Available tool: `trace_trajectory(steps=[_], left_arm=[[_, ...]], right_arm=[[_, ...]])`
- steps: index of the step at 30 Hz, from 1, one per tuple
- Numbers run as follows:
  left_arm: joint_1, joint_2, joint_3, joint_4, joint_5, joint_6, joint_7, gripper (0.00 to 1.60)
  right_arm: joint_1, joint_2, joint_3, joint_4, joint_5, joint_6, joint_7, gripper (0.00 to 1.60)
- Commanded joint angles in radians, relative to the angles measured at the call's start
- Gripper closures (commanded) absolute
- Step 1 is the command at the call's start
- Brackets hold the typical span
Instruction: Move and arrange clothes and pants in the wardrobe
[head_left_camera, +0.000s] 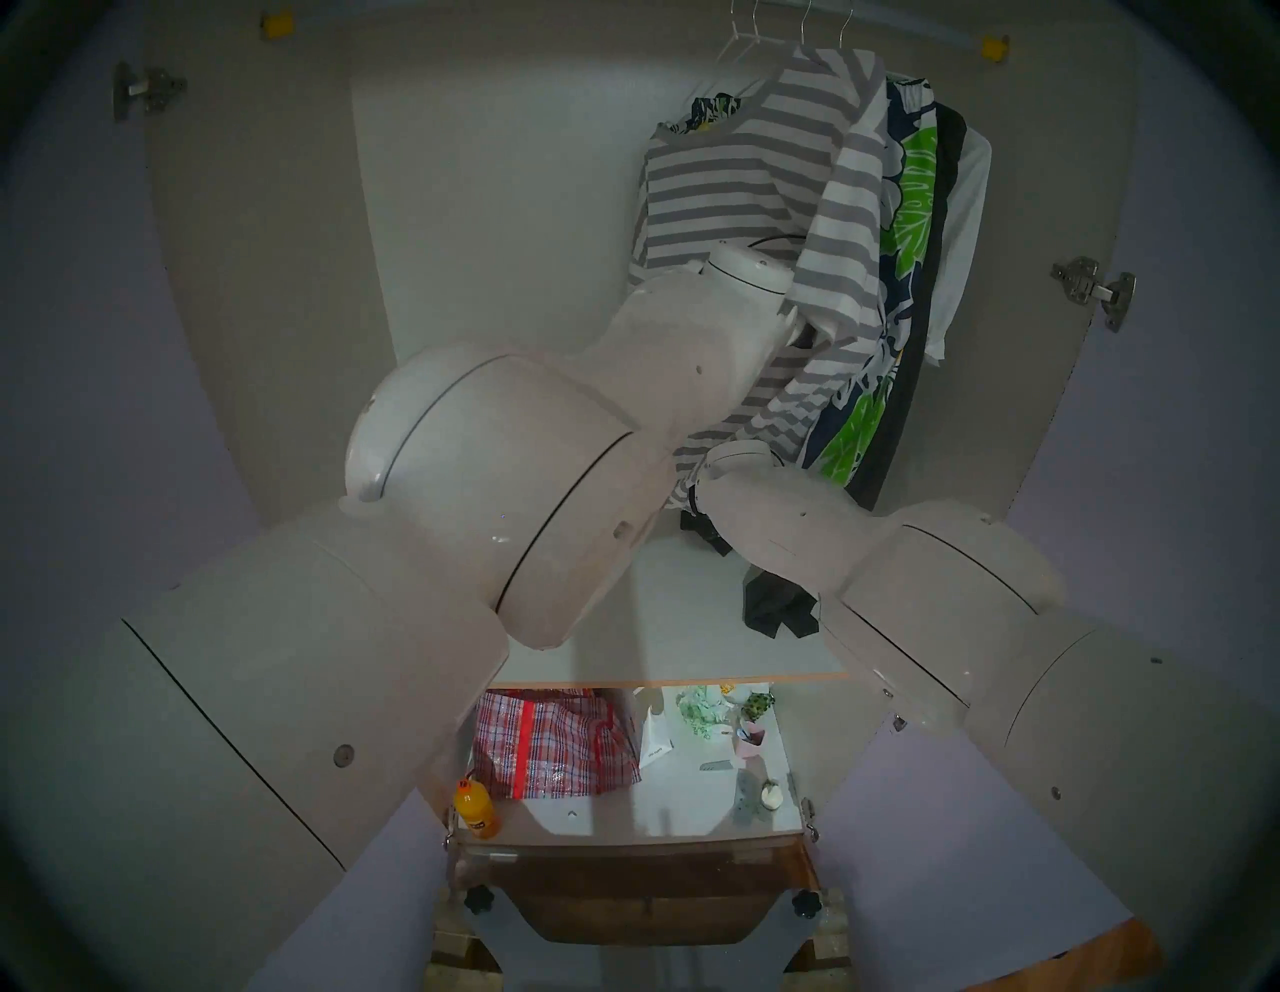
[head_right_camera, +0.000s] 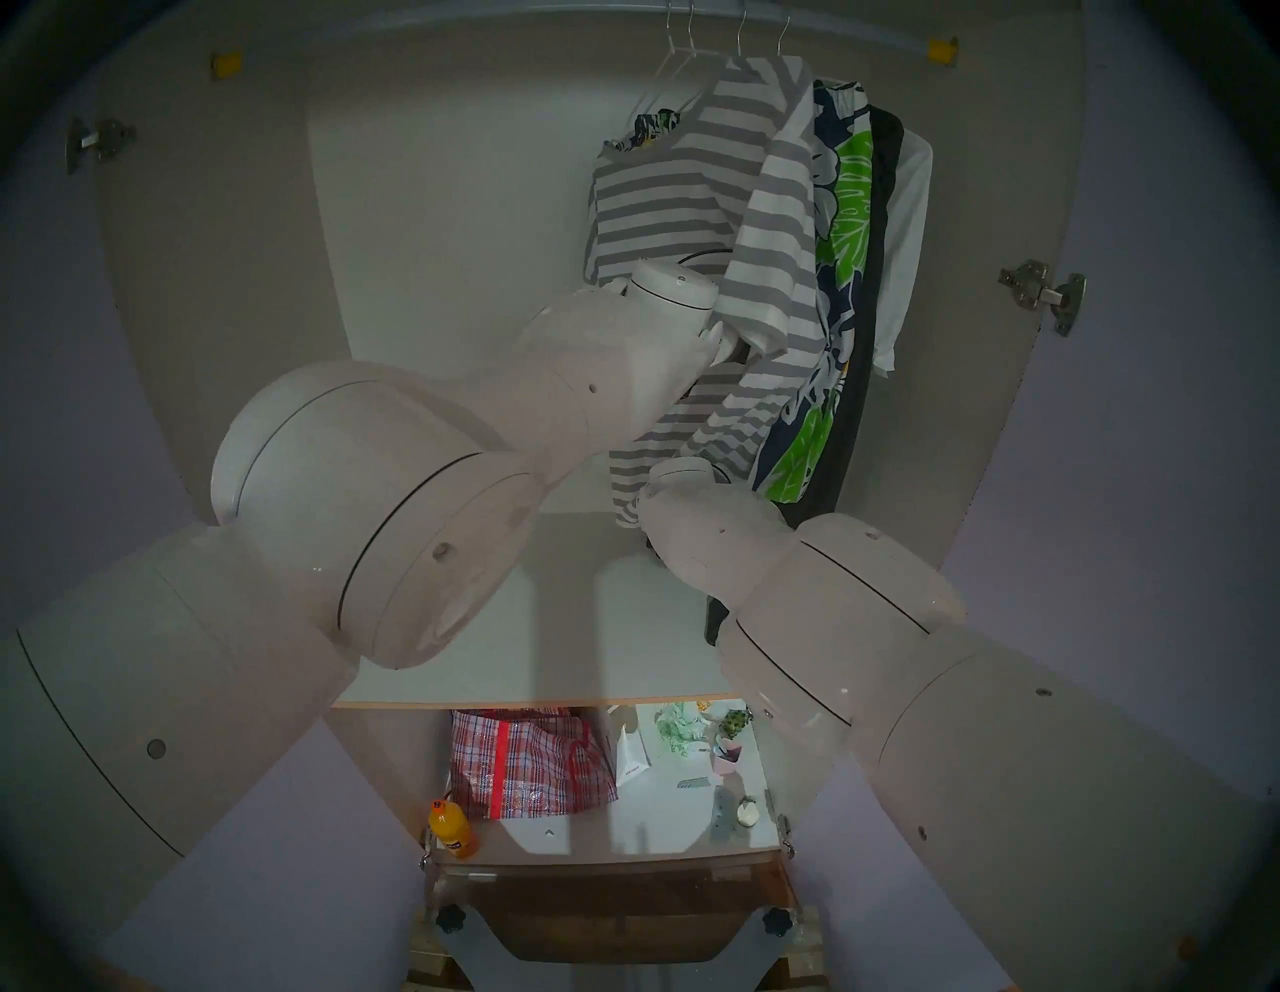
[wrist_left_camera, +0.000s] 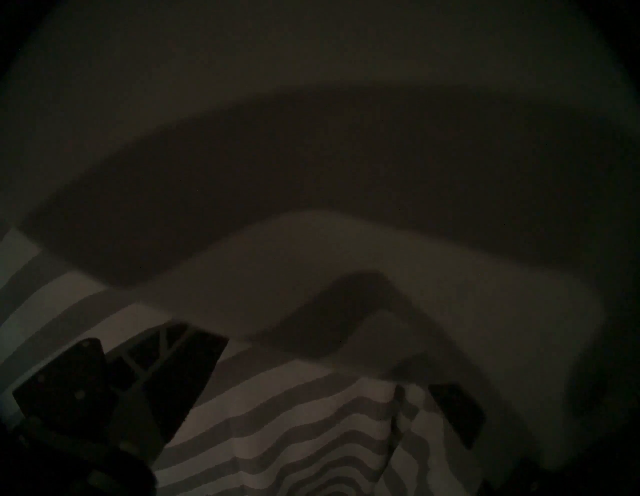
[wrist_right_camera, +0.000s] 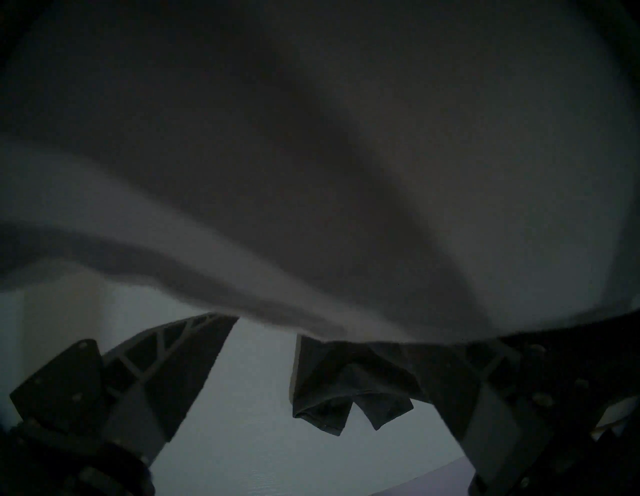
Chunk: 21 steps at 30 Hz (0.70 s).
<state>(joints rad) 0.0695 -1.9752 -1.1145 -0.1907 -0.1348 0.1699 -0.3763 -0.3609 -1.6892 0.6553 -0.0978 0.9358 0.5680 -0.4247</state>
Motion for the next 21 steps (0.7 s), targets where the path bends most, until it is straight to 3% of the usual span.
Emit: trace_trajectory(steps=[1,21], left_arm=[[-0.029,-0.032,0.002,-0.027,-0.005,-0.01,-0.03,0.0],[-0.002,-0.032,0.044,-0.089,-0.012,-0.01,-0.13,0.0]], right_arm=[[0.027,-0.001,-0.001,-0.012,-0.002,-0.005,-0.001,0.0],[0.022,-0.001,0.0,-0.012,-0.002,-0.005,-0.001,0.0]])
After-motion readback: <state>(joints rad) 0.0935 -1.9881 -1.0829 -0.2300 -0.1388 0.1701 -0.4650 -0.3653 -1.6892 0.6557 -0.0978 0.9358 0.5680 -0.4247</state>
